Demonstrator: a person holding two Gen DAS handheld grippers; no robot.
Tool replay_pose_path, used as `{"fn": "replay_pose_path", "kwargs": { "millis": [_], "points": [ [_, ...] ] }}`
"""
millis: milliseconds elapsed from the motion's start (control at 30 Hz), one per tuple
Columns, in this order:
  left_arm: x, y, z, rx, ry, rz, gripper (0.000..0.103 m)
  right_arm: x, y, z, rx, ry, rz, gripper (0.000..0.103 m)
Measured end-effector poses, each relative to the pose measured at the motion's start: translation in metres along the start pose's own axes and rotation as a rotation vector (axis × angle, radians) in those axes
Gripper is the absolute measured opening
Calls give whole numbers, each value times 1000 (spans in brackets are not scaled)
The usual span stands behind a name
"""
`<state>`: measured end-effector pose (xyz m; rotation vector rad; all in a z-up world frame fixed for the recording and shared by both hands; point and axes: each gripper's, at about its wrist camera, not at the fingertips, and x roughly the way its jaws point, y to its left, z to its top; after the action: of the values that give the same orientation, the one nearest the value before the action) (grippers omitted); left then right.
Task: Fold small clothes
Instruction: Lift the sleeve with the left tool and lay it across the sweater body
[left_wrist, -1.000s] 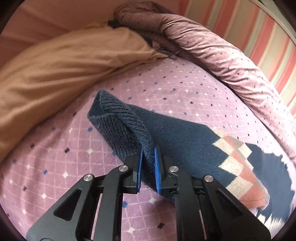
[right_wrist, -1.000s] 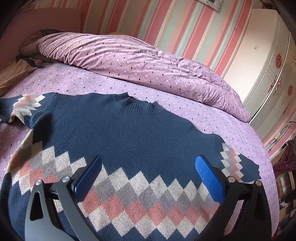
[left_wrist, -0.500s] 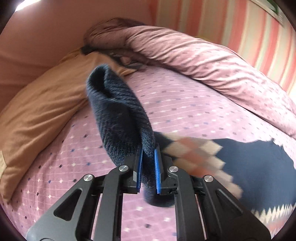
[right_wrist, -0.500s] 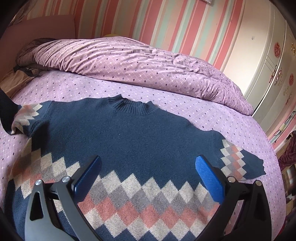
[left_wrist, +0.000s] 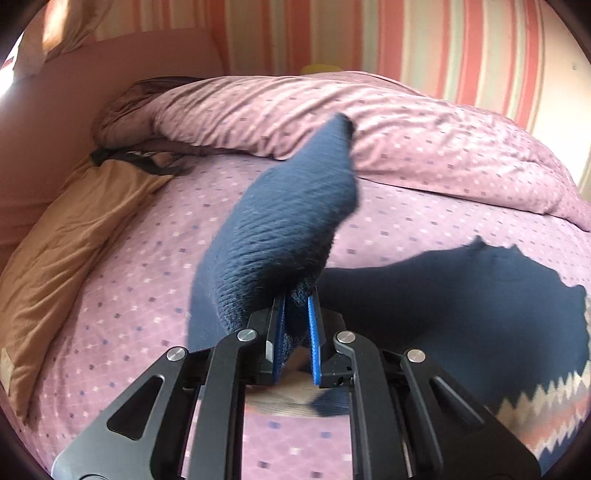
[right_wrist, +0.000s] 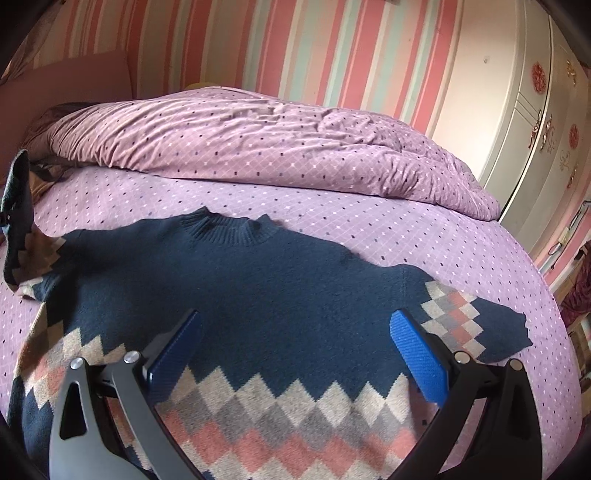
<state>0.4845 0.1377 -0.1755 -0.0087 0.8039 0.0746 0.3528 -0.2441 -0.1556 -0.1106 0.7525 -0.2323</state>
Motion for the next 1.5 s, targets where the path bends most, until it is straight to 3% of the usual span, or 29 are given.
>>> {"fn": "replay_pose_path", "kwargs": {
  "millis": [333, 633, 1067, 1267, 1500],
  "points": [
    [-20, -108, -22, -1, 35, -160, 9, 13, -37, -7, 38, 0, -4, 101],
    [-17, -207, -62, 49, 125, -272, 9, 31, -81, -16, 90, 14, -15, 101],
    [-7, -350, -68, 91, 167, -465, 9, 66, -132, -33, 127, 48, -90, 101],
    [5, -386, -81, 109, 198, -467, 9, 76, -149, -38, 134, 64, -123, 101],
    [22, -407, -101, 180, 225, -416, 13, 80, -157, -43, 133, 76, -149, 101]
  ]
}}
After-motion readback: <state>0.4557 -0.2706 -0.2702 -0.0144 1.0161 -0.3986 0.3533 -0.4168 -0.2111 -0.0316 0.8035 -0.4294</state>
